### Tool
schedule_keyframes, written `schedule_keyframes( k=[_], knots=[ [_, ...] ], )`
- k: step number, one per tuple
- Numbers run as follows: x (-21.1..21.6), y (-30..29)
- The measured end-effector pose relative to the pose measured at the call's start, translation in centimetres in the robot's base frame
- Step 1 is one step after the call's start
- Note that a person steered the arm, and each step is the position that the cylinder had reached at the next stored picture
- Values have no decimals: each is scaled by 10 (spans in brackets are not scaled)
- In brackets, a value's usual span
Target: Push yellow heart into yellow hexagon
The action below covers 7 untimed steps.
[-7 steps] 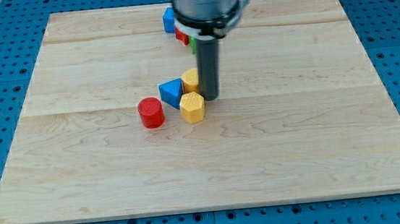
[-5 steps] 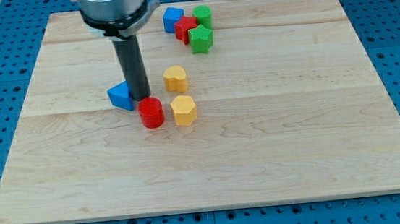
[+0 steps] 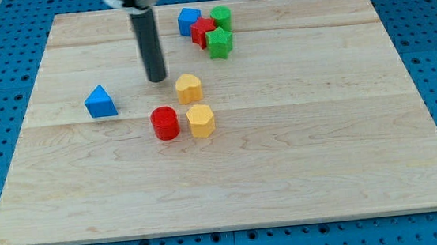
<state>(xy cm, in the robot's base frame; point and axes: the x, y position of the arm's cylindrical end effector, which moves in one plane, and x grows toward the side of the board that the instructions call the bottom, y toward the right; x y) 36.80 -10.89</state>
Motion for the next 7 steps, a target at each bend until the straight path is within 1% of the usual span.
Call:
schedule_keyframes(
  k=[2, 3, 4, 6, 7],
  knots=[
    [20, 114],
    [33, 103],
    [31, 79],
    [48, 69],
    [60, 76]
  ],
)
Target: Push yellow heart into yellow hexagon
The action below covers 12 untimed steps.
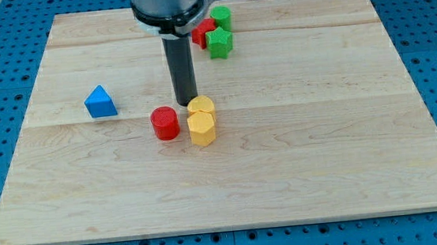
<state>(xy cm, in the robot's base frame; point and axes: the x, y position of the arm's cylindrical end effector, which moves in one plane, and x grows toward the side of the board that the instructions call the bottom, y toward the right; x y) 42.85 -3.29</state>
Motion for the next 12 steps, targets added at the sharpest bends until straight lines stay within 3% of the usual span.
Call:
schedule_keyframes(
  k=[2, 4, 5, 6, 8, 10, 11, 12],
  knots=[
    [18, 86],
    [64, 147],
    [144, 127],
    [157, 32],
    [85, -18],
    [73, -12],
    [108, -9],
    [99, 46]
  ],
)
